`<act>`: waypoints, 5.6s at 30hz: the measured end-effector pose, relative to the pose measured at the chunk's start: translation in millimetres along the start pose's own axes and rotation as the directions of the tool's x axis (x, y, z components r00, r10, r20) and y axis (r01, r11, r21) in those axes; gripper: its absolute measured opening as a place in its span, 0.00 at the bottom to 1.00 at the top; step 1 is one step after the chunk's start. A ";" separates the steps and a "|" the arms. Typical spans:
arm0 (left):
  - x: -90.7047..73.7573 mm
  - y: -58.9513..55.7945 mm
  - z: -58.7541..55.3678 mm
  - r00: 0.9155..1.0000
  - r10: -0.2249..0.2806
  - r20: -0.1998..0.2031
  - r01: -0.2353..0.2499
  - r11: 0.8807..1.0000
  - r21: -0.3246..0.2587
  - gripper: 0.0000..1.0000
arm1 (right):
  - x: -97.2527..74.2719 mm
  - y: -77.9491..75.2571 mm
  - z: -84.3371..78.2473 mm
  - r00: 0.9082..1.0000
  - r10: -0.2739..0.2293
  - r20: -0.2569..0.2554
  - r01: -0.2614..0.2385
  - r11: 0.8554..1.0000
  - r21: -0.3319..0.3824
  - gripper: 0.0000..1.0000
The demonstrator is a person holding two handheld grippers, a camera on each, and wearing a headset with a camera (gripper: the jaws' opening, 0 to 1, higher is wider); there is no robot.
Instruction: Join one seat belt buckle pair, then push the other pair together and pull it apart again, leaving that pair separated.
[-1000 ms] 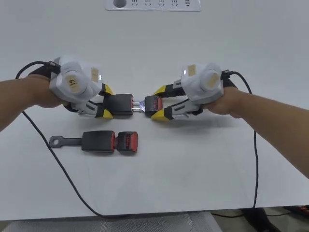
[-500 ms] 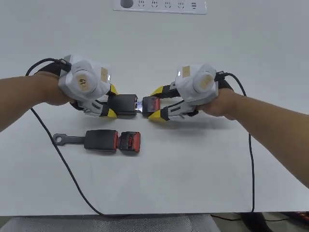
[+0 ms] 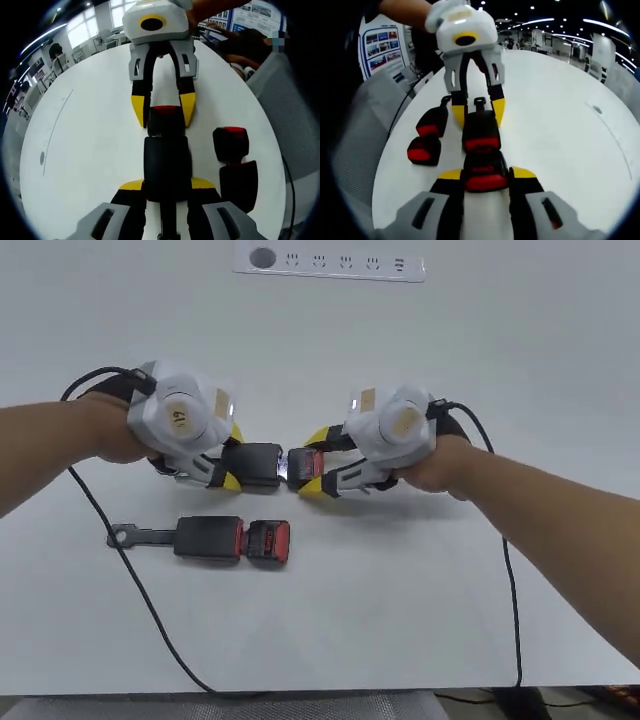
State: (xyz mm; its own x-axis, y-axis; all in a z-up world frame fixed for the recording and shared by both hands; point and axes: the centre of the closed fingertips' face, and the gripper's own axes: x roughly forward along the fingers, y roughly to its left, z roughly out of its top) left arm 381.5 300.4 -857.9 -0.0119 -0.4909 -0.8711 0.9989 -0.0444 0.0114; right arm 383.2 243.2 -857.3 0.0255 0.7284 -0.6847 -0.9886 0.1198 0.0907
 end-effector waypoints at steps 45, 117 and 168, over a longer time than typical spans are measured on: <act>-1.1 1.1 -0.3 0.999 0.005 0.031 -0.003 0.999 -0.033 0.33 | 0.3 1.8 3.7 1.000 -0.011 0.025 0.010 1.000 0.014 0.34; -2.7 -1.4 1.1 0.996 0.011 0.088 -0.006 0.999 -0.052 0.33 | -83.9 -0.4 -64.1 0.999 -0.035 0.032 0.032 0.996 0.086 0.35; -61.4 19.0 2.4 0.929 0.358 0.091 -0.264 0.817 -0.513 0.77 | -128.2 -18.4 -55.7 0.880 -0.470 0.073 0.415 0.834 0.363 0.81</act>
State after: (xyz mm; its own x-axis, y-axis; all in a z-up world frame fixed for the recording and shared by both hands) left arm 401.1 327.6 -803.1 0.3422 -0.5512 -0.7609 0.8419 0.5395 -0.0123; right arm 389.9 110.0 -811.5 0.4975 0.6342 -0.5919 -0.7603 0.6473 0.0544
